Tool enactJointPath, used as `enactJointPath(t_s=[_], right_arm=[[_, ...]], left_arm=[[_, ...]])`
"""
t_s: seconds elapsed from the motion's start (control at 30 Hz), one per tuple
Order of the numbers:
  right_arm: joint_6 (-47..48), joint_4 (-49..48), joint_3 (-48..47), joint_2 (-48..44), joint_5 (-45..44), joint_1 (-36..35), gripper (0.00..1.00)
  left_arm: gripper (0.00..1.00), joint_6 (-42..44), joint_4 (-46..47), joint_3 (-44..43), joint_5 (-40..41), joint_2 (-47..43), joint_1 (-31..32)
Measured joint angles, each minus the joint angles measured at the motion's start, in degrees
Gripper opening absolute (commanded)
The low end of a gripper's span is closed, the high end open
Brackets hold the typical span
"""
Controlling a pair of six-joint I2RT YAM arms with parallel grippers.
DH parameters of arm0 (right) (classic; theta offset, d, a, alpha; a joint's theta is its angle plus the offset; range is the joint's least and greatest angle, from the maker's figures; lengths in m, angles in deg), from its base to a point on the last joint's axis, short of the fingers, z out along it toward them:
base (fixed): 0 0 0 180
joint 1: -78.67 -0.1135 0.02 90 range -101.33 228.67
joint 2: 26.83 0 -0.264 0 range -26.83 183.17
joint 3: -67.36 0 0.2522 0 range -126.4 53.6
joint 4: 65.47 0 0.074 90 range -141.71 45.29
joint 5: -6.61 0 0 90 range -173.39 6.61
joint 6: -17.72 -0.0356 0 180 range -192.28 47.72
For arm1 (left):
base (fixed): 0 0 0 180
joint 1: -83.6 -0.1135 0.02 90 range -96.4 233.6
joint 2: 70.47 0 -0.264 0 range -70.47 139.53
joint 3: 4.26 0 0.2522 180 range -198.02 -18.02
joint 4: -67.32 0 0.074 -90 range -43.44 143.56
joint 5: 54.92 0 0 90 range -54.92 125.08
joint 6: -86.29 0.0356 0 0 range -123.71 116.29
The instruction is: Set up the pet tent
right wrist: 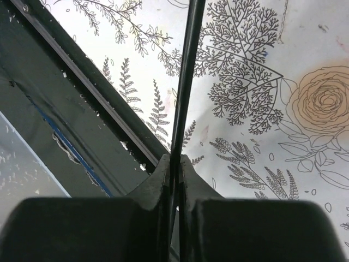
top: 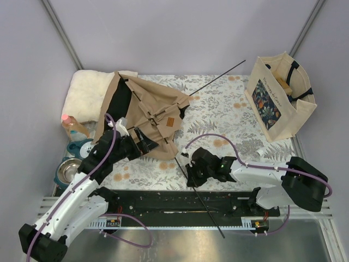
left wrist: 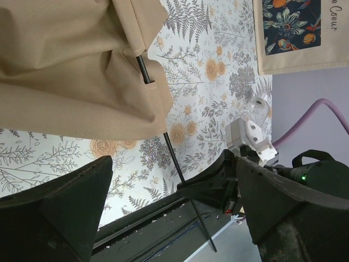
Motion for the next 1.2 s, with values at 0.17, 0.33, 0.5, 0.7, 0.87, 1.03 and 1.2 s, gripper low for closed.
enactJointPath(t_s=[0.17, 0.33, 0.5, 0.7, 0.87, 1.03, 1.2], right_arm=[[-1.5, 0.3, 0.0, -0.7, -1.9, -0.3, 0.0], [-3.3, 3.8, -3.0, -3.1, -3.5, -0.4, 0.0], [-6.2, 7.6, -9.2, -5.7, -5.9, -0.4, 0.0], [-9.8, 10.8, -13.9, -7.6, -9.4, -0.6, 0.0], [-12.2, 12.4, -14.4, -8.5, -11.8, -0.7, 0.0], [-14.4, 12.5, -14.5, -8.8, -12.3, -0.7, 0.0], [-15.6, 11.3, -14.5, -10.0, -12.3, -0.8, 0.0]], left_arm=[[0.99, -0.1, 0.3, 0.0, 0.3, 1.7, 1.8], [0.99, -0.4, 1.2, 0.0, 0.4, 3.3, 3.8], [0.99, -1.0, 2.5, -0.1, 0.4, 4.2, 5.0], [0.99, -1.6, 5.7, -2.1, 0.4, 8.2, 6.3], [0.99, -3.2, 10.9, -3.2, 0.3, 11.7, 8.7], [0.91, -5.8, 15.8, -3.5, 0.9, 15.4, 13.0], [0.65, -8.6, 17.9, -4.0, 3.9, 19.5, 17.2]])
